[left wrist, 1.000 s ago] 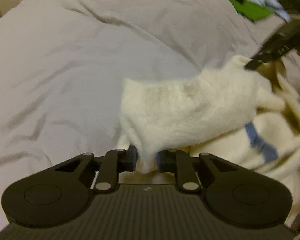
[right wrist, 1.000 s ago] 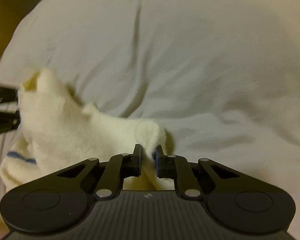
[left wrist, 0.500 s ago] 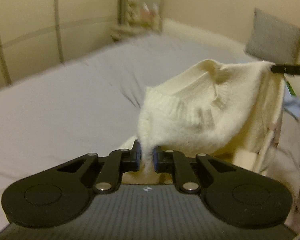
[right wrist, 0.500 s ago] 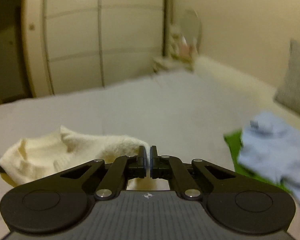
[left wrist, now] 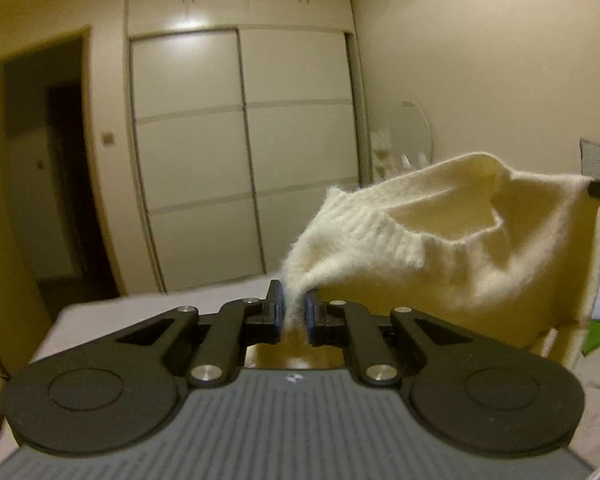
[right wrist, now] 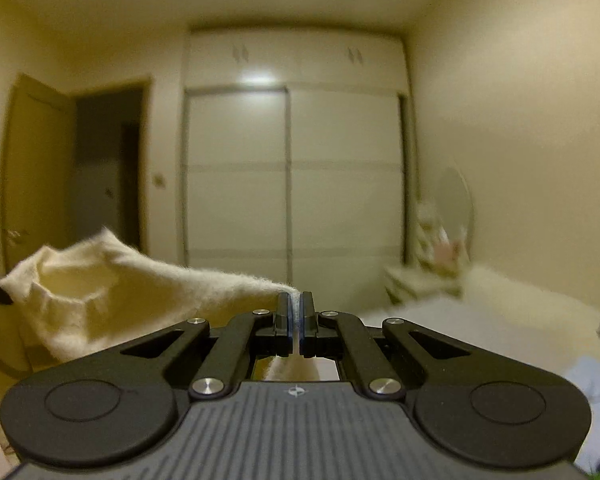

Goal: Fold clothes
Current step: 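Lift the sweater high with the left gripper while the right gripper holds another edge, then lay the sweater flat on the duvet and open both grippers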

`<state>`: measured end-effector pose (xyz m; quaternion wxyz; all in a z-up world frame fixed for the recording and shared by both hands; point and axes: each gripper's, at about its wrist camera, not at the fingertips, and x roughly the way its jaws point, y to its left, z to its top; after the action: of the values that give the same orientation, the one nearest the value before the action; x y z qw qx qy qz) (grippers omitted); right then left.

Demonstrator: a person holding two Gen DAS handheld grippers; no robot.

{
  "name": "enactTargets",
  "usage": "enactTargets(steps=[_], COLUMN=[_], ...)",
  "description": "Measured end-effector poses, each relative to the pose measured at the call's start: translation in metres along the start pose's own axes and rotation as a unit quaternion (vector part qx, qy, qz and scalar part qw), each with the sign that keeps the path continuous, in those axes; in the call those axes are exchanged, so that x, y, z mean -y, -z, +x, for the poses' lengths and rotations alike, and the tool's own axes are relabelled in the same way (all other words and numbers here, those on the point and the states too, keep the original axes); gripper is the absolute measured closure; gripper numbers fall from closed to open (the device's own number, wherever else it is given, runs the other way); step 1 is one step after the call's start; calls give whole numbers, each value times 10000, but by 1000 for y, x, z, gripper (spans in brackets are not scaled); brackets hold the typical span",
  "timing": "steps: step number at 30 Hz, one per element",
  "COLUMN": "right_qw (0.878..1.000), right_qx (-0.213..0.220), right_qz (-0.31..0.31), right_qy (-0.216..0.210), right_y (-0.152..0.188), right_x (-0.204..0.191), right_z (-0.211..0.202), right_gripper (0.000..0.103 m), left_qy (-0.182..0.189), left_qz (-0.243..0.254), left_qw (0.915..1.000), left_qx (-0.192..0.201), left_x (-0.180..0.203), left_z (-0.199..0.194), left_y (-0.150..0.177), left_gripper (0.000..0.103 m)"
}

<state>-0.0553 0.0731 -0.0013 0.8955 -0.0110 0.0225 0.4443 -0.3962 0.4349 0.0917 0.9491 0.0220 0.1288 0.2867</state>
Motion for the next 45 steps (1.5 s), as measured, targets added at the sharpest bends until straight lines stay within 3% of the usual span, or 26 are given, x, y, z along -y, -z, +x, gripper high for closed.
enactTargets(steps=[4,9,15,18,20,23,25,26,27,28,30,32,35,38,43,45], right_qw=[9982,9949,9936,9953,9975,9989,9930,9860,9758,9652,9437,9309,9109,8744,7939,7746], right_qx=[555,909,1017,853,567,-345,-1166,-1652,-2146,-2552,-3212,-3554,-4000,-4714,-5824,-6033], right_qz=[-121,-294,-326,-341,-379,-315,-145,10,161,275,459,682,980,1141,1685,1820], right_qy=[-207,-333,-376,-321,-198,-33,95,226,374,493,644,501,246,97,464,538], right_y=[-35,-60,-84,-91,-86,-62,-29,-5,18,40,82,112,157,216,302,321], right_x=[-20,-29,-36,-41,-42,-36,-29,-22,-15,-9,1,3,5,9,21,17], right_z=[-41,-89,-128,-117,-87,-10,60,98,134,160,197,193,176,125,23,-15], right_gripper=[103,103,103,103,103,102,102,82,57,48,50,47,33,33,33,33], left_qy=[-203,-362,-446,-274,-197,-2,46,4,-100,-213,-569,-651,-403,-313,-98,-36], left_qz=[114,372,691,635,604,453,273,189,169,158,267,219,-328,-625,-1596,-1780], left_qw=[9986,9942,9905,9928,9953,9990,9965,9931,9876,9803,9629,9548,9416,9219,8729,8577], left_qx=[478,943,1104,975,730,18,-790,-1155,-1555,-1957,-2626,-2891,-3326,-3811,-4609,-4824], left_x=[-14,-21,-23,-23,-24,-21,-17,-16,-13,-10,-4,-3,-7,-6,15,31], left_z=[-70,-147,-186,-171,-144,-58,22,58,89,120,168,171,157,132,71,55], left_y=[-18,-37,-57,-57,-52,-30,2,19,42,65,109,142,180,225,290,306], left_gripper=[93,93,93,92,92,86,77,64,61,62,69,68,67,67,67,68])
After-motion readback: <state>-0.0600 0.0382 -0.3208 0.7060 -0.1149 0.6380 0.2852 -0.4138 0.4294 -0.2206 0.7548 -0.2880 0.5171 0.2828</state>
